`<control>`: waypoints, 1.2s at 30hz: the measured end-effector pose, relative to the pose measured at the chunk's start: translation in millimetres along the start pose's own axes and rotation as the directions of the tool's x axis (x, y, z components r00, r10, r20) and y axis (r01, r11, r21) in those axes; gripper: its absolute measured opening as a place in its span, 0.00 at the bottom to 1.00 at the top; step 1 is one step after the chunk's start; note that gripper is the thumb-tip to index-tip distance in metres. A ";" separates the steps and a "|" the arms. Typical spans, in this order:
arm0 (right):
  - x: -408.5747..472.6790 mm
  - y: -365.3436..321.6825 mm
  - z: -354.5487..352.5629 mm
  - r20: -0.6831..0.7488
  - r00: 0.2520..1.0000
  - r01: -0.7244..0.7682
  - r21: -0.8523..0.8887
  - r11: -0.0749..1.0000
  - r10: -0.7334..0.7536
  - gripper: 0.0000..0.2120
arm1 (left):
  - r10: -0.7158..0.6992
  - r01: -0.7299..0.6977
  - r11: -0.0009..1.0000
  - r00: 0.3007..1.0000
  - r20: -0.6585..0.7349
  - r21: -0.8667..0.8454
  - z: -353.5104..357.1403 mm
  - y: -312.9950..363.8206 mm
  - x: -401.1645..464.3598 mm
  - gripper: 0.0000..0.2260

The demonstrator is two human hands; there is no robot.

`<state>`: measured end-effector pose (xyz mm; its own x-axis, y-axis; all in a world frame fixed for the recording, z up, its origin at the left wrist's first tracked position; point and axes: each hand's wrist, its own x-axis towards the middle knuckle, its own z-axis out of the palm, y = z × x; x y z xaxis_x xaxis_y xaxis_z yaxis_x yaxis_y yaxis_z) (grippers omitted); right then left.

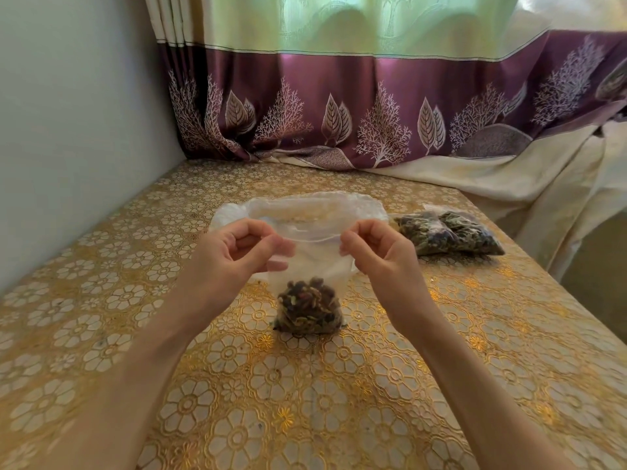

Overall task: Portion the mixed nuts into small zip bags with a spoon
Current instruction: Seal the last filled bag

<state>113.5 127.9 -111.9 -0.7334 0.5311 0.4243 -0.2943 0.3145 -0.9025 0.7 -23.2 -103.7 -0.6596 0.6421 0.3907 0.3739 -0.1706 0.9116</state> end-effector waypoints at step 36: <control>-5.4 -8.0 3.0 0.059 0.993 0.110 -0.144 0.983 -0.103 0.09 | 0.161 -0.150 0.961 0.986 -0.029 0.232 16.2 4.6 -5.5 0.07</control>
<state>118.0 120.2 -107.2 -0.7344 0.4482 0.5096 -0.2822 0.4813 -0.8299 16.6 -15.4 -103.7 -0.6093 0.5841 0.5363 0.6098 -0.0872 0.7878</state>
